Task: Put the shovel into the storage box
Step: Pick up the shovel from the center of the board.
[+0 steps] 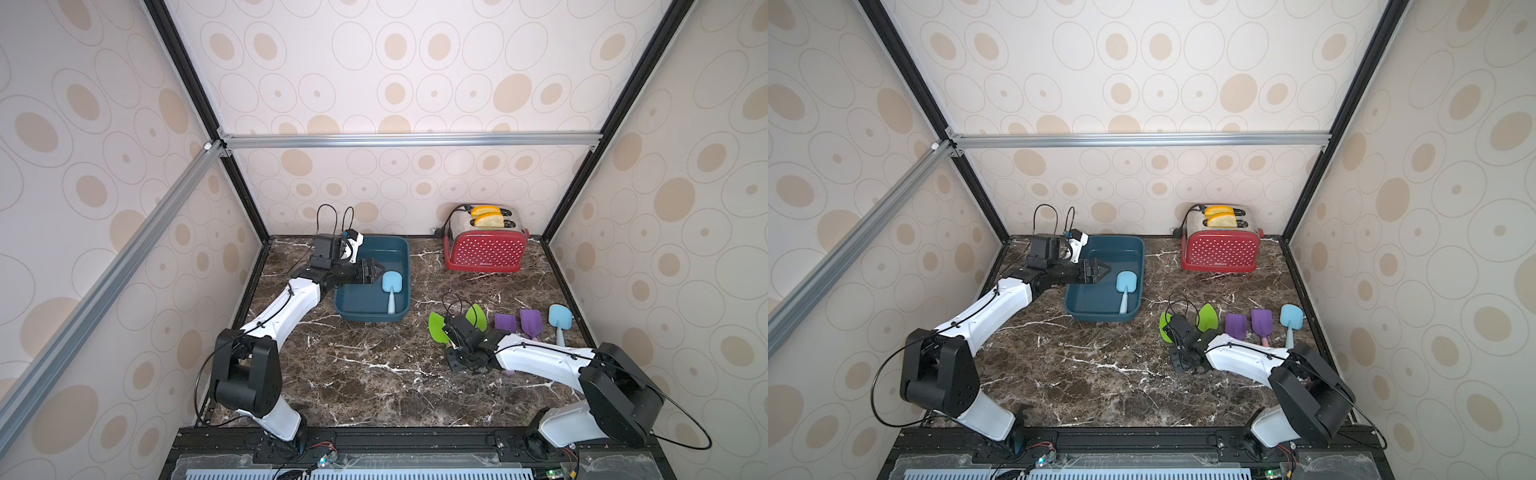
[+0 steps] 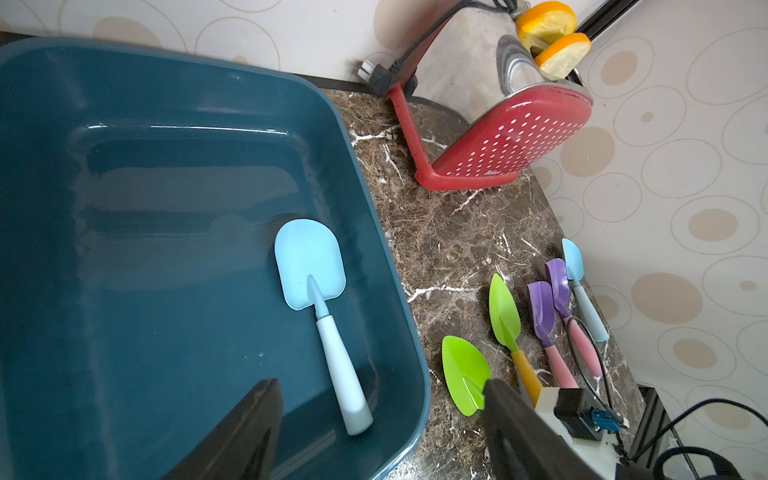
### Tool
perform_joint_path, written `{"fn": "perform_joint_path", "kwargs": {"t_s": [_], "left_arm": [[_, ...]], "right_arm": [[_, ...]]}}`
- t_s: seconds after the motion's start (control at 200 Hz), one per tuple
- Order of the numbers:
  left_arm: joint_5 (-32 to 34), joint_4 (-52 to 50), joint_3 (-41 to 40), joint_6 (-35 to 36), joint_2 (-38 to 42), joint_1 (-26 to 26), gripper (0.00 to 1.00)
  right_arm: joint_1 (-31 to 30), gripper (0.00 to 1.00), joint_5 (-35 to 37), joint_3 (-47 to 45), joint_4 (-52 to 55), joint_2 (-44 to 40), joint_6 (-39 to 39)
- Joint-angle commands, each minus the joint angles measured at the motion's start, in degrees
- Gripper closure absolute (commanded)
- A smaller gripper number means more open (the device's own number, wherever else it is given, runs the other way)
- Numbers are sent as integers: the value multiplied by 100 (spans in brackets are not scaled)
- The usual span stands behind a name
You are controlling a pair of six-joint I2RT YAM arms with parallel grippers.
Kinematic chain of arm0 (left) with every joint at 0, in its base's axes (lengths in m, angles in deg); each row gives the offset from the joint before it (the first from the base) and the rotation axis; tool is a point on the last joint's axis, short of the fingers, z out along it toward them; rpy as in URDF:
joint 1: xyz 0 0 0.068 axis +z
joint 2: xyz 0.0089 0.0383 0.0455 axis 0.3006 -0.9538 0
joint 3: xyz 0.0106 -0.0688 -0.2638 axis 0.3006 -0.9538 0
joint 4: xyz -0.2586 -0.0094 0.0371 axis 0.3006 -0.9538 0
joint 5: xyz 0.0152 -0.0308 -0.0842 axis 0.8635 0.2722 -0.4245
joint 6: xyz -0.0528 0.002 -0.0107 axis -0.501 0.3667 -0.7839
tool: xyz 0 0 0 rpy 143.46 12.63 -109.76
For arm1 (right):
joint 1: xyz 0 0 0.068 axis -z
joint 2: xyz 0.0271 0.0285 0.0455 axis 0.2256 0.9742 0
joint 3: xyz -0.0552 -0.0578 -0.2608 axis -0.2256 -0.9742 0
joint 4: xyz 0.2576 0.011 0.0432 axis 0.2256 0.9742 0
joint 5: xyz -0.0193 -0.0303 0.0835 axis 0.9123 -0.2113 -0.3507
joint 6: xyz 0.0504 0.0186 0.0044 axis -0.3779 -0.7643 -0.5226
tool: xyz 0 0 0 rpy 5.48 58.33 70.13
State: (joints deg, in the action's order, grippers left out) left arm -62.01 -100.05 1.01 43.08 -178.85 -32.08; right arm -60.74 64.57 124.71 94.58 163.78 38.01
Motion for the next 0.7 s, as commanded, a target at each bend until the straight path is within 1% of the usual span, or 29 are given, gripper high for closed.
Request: {"fn": "perform_joint_path", "kwargs": {"t_s": [0.0, 0.11, 0.245, 0.371, 0.551, 0.641, 0.696], "left_arm": [[-109, 170, -52, -126, 200, -34, 21], [-331, 376, -164, -290, 222, -39, 20], [-658, 887, -531, -682, 284, -98, 20], [-941, 1444, -910, -1066, 311, -304, 17], [-1335, 2295, -1139, -1590, 166, -747, 9], [-1393, 2711, -1230, -1869, 57, -841, 4], [-1468, 3076, -1312, -2114, 20, -872, 4]], "right_arm": [[7, 96, 71, 86, 265, -112, 63], [7, 100, 254, 229, 571, -472, 175], [4, 100, 404, 541, 941, -984, 381], [6, 100, 416, 903, 1123, -1295, 644], [-2, 100, 254, 1442, 1152, -1386, 923], [-11, 100, 265, 1648, 1144, -1274, 1018], [-20, 100, 263, 1718, 1114, -1197, 1072]]}}
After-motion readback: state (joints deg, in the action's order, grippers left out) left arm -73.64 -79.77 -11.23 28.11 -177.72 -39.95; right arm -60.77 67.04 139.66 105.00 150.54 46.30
